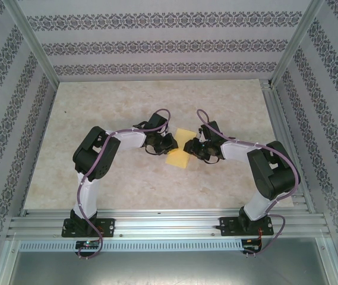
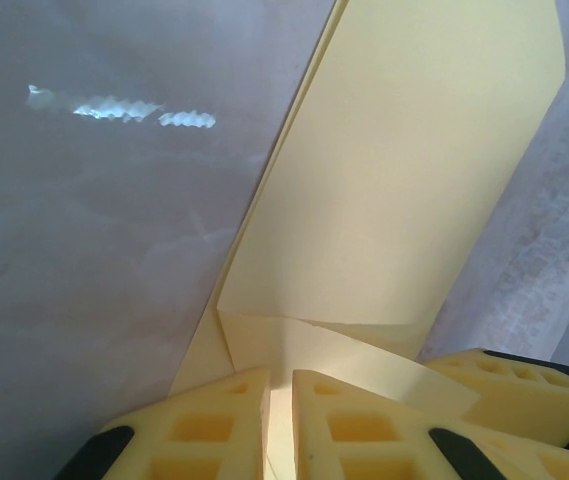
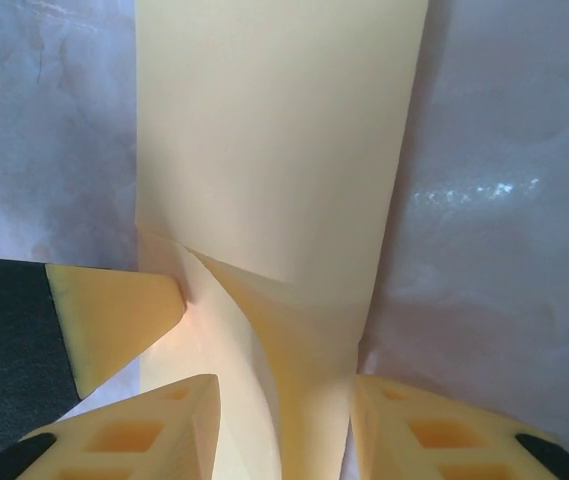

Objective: Fold a paper plane with a square sheet of paper (pick it up from the middle)
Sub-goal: Turn over the paper at the center of the table.

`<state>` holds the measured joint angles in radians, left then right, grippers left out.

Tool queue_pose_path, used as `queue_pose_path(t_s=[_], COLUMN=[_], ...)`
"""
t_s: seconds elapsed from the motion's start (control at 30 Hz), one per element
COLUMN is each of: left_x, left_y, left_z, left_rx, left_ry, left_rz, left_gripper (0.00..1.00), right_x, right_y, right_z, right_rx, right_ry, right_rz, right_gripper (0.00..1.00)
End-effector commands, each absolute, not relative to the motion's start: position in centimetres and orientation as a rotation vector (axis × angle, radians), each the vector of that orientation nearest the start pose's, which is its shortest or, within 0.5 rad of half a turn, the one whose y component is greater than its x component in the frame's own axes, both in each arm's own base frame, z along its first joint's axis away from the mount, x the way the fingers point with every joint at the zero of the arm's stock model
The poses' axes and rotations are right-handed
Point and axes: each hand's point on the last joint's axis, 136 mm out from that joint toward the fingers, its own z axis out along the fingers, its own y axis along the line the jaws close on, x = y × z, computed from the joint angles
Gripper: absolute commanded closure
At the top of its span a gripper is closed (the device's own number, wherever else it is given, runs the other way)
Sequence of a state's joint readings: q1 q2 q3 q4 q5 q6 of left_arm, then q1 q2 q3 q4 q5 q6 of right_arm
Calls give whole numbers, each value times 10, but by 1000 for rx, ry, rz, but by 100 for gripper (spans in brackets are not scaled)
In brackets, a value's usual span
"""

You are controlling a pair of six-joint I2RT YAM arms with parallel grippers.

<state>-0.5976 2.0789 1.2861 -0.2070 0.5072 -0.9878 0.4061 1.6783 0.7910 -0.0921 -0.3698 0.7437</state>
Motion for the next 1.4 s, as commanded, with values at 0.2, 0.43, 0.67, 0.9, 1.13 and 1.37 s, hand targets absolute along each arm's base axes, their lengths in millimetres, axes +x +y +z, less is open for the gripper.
queue_pose_path(t_s=[0.2, 0.43, 0.67, 0.9, 1.13, 1.37], left_x=[351, 351, 352, 352, 352, 352], left_y=[-339, -339, -340, -340, -339, -340], left_z=[15, 14, 15, 15, 16, 17], left_rx=[-350, -351, -351, -347, -348, -355], left_ry=[2907, 2909, 2910, 2911, 2909, 2908], left_rz=[-1072, -1071, -1072, -1071, -1067, -1070], left_gripper=[83, 83, 83, 83, 83, 83], right_x=[327, 332, 333, 331, 331, 327], right_y=[205, 219, 225, 220, 217, 217], right_z=[19, 18, 29, 28, 34, 40], right_rx=[328, 266, 237, 248, 264, 320], right_ry=[2707, 2716, 2679, 2678, 2655, 2621], right_rz=[808, 845, 871, 854, 866, 933], right_gripper=[58, 62, 70, 72, 69, 66])
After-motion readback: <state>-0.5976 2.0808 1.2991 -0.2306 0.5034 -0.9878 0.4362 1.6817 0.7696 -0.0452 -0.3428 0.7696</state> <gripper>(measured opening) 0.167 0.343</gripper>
